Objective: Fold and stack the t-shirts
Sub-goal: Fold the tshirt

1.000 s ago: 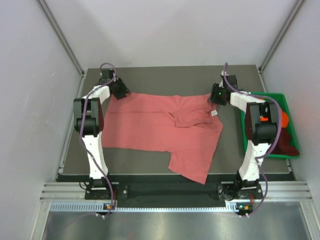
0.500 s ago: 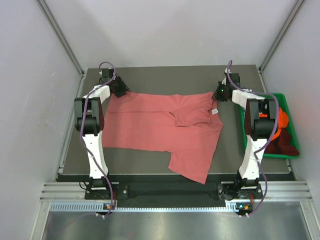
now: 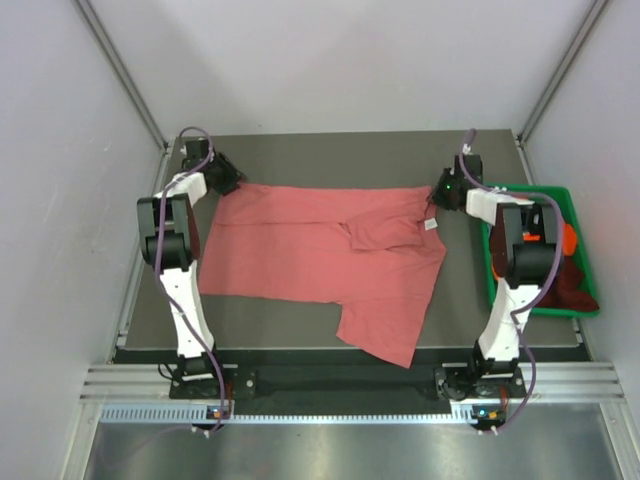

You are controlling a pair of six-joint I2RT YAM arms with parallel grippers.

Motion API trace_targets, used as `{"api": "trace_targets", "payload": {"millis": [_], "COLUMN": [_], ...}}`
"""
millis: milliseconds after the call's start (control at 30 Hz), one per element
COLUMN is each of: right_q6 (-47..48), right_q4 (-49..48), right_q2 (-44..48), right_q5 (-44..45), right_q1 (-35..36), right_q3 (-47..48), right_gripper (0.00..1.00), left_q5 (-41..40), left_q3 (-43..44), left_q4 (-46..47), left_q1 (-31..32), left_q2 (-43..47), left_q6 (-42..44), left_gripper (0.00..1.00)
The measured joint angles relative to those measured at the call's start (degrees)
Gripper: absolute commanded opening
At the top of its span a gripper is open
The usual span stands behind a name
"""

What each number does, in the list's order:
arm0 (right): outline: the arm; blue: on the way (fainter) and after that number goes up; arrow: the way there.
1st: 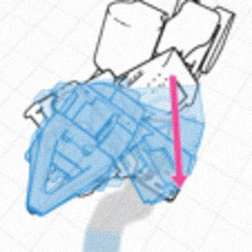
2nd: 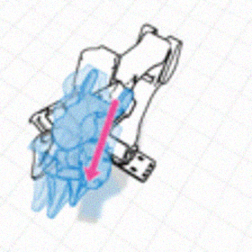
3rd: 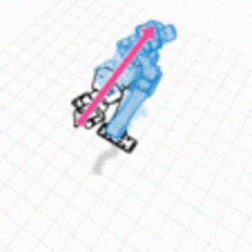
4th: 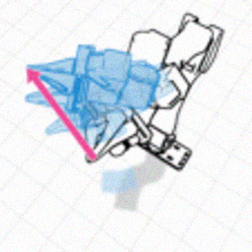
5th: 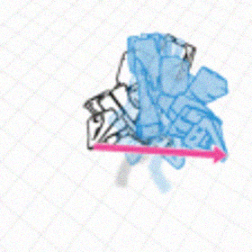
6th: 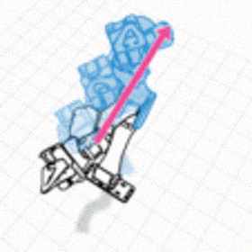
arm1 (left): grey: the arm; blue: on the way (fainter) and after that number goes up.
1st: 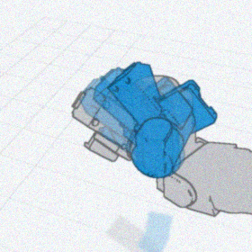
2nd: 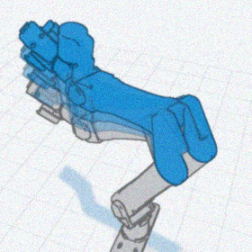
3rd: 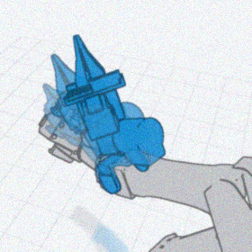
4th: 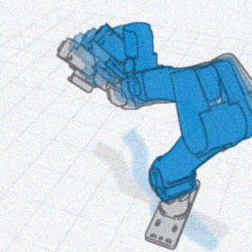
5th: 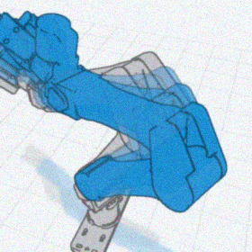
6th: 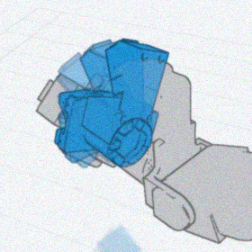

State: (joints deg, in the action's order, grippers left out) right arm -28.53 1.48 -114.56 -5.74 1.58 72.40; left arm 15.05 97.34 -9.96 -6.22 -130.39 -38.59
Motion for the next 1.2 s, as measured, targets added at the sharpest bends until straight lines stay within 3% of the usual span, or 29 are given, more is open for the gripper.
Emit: {"api": "trace_targets", "payload": {"millis": [33,133,300,400,667,867,1200], "right_q6": [-0.26,-0.63,-0.57,-0.07,0.39,-2.19,-7.67], "right_q4": [0.24,2.45,7.61,9.42,13.16,13.90,9.38], "right_q2": [0.44,3.06,10.29,16.37,26.18,26.95,26.49], "right_q5": [0.17,1.53,3.48,3.43,2.36,1.60,2.19], "right_q1": [0.00,0.00,0.00,0.11,2.95,5.55,7.78], "right_q3": [0.00,0.00,-0.31,-3.08,-15.56,-22.27,-25.92], "right_gripper": [0.31,0.37,0.36,0.36,0.35,0.34,0.34], "left_q5": [0.63,1.95,3.41,3.41,4.70,5.53,5.60], "left_q3": [0.07,0.28,-2.51,-8.48,-20.09,-25.83,-27.71], "left_q4": [-0.22,-1.68,-5.38,-5.90,-2.91,0.63,5.46], "left_q1": [-0.13,-0.31,0.31,2.62,21.42,31.56,36.04], "left_q2": [0.00,0.42,4.85,11.76,25.16,25.44,20.06], "left_q6": [0.17,1.29,3.89,5.31,5.20,2.45,-0.13], "left_gripper": [0.48,0.49,0.49,0.48,0.48,0.47,0.47]}}
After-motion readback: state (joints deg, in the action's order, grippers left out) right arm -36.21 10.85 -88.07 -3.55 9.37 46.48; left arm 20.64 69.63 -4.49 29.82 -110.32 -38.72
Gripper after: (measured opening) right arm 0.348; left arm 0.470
